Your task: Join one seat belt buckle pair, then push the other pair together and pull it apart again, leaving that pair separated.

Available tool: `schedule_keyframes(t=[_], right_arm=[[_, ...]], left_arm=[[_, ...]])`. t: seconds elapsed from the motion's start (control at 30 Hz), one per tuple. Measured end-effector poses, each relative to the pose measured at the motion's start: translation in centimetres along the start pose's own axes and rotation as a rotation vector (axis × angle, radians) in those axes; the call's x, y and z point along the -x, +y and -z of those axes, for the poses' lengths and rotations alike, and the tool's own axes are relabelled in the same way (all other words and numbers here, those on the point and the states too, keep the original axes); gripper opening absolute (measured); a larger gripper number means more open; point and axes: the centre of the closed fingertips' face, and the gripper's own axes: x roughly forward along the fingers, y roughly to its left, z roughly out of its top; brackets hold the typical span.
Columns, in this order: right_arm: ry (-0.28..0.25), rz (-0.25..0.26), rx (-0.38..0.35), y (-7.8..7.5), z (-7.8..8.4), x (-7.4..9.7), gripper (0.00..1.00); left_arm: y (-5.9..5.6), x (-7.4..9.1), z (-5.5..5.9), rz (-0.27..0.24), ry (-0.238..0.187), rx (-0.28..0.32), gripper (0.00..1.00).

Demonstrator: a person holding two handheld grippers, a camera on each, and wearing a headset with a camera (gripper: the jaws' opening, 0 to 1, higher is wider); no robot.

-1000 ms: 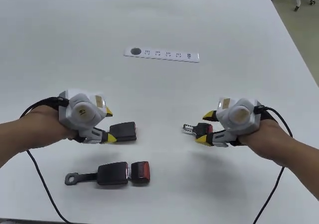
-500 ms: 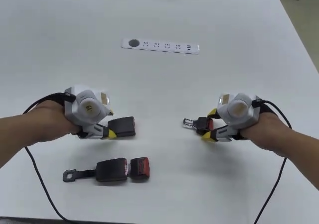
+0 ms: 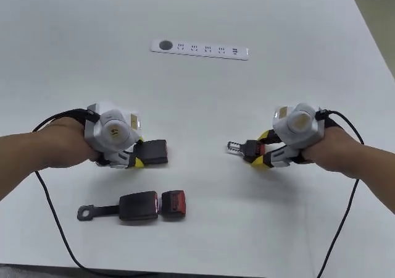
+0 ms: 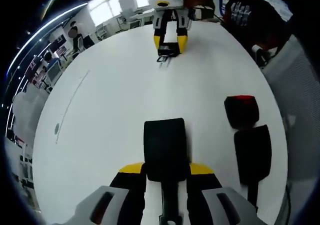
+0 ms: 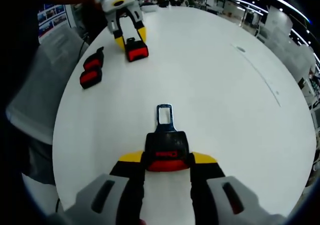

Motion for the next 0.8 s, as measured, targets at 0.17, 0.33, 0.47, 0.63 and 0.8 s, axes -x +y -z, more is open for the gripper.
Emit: schedule_keyframes(t=[0.17,0.33,0.47,0.63,0.8], right_arm=[[0.009,-0.007,0.019,0.00,0.03,-0.03,0.35],[-0.005,-0.013,0.034,0.02,-0.02,-0.05,0.35],[0.011,-0.024,0.057,0.16,-0.19,-0.09,0.35],[0.015,-0.036,0.083,0.26,-0.27,-0.08,0.35],[0.013,-0.022,0.109,0.51,-0.62,-0.12,0.35]], left_arm=[[0.09,0.01,-0.01,0.014,-0.038,0.019,0.32],[0.07,-0.11,-0.12,0.023,-0.006,0.035,0.31],[0.13,-0.18,0.00,0.041,0.006,0.037,0.31],[0.18,-0.24,0.14,0.046,-0.014,0.068,0.31],[0.25,-0.31,0.18,0.055,-0.015,0.070,0.31]])
